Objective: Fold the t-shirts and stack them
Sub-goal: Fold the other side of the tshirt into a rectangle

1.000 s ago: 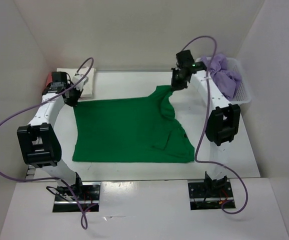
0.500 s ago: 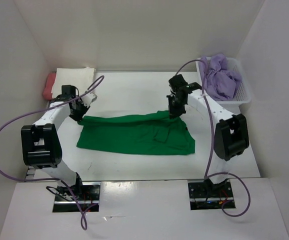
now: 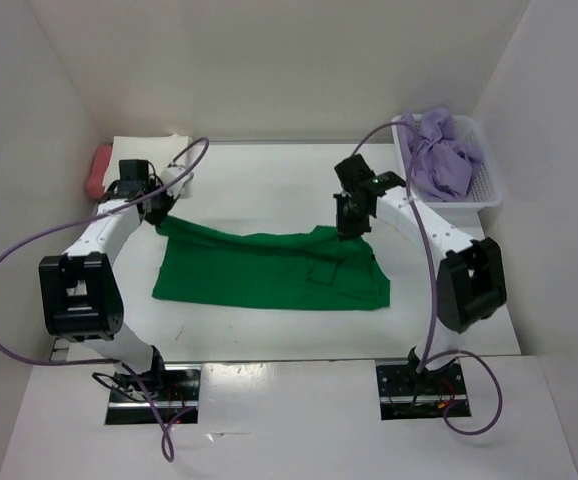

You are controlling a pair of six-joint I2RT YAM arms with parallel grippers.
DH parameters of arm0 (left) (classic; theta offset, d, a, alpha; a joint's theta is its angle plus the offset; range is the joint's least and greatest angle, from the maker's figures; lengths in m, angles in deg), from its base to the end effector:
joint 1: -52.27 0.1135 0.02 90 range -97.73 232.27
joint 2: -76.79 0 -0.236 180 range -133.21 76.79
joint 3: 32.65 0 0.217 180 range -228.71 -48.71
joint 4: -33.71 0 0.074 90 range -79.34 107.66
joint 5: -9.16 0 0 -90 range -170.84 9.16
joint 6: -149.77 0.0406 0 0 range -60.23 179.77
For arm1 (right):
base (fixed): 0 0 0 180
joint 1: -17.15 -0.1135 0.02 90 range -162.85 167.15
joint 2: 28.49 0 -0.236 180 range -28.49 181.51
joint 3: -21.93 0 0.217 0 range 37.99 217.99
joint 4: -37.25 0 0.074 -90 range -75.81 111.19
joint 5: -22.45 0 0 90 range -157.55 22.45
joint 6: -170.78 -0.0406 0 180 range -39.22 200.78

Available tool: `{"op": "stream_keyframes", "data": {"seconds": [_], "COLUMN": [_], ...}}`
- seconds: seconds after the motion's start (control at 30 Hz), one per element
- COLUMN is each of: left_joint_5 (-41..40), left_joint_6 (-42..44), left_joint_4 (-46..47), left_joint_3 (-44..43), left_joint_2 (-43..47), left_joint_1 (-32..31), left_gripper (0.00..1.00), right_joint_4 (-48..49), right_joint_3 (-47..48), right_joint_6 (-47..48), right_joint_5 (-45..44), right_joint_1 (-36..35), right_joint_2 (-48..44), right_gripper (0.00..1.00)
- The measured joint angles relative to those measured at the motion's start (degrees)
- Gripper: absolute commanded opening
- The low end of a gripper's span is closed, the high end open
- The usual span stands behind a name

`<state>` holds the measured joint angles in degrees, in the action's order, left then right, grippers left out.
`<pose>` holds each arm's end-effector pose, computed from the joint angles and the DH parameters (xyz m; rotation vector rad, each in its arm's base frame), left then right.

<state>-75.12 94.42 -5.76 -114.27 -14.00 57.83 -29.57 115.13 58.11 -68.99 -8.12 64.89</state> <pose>0.3120 0.0263 0.2290 0.6529 2.3344 0.2008 0.2678 0.1253 0.2429 -0.0555 2.7575 0.1963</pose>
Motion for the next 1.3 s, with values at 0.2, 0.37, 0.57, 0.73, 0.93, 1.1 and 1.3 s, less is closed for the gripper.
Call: {"op": "stream_keyframes", "data": {"seconds": [0.2, 0.37, 0.57, 0.73, 0.93, 1.1, 1.3], "left_joint_5": [-0.2, -2.0, -2.8, -3.0, -1.8, -0.9, 0.2], "left_joint_6": [-3.6, -3.5, -3.3, -3.2, -1.6, -0.1, 1.4], "left_joint_4": [11.7, 16.4, 19.5, 20.9, 17.1, 12.1, 6.9], "left_joint_3": [-6.1, -6.1, -6.0, -5.2, 1.2, 5.4, 6.8], "left_joint_2": [-7.2, -9.2, -10.5, -10.4, -6.4, -3.0, -1.7], "left_joint_1": [-2.6, -5.3, -7.0, -7.3, -7.3, -7.1, -5.0], "left_gripper": [0.03, 0.04, 0.05, 0.05, 0.07, 0.07, 0.11], "right_joint_4": [2.7, 3.8, 4.5, 5.4, 6.2, 6.2, 6.4], "right_joint_3": [11.9, 14.8, 15.1, 13.5, 2.4, -6.7, -13.2], "right_joint_6": [0.0, 0.0, 0.1, 0.1, -0.1, -1.1, -3.5], "right_joint_5": [-2.0, -2.5, -2.4, -0.1, 2.6, 5.0, 7.4], "right_joint_1": [5.5, 9.1, 9.4, 9.4, 8.7, 6.7, 3.6], "right_joint_2": [8.7, 9.4, 10.1, 9.6, 4.3, -2.3, -5.8], "right_gripper": [0.00, 0.00, 0.00, 0.00, 0.00, 0.00, 0.00]}}
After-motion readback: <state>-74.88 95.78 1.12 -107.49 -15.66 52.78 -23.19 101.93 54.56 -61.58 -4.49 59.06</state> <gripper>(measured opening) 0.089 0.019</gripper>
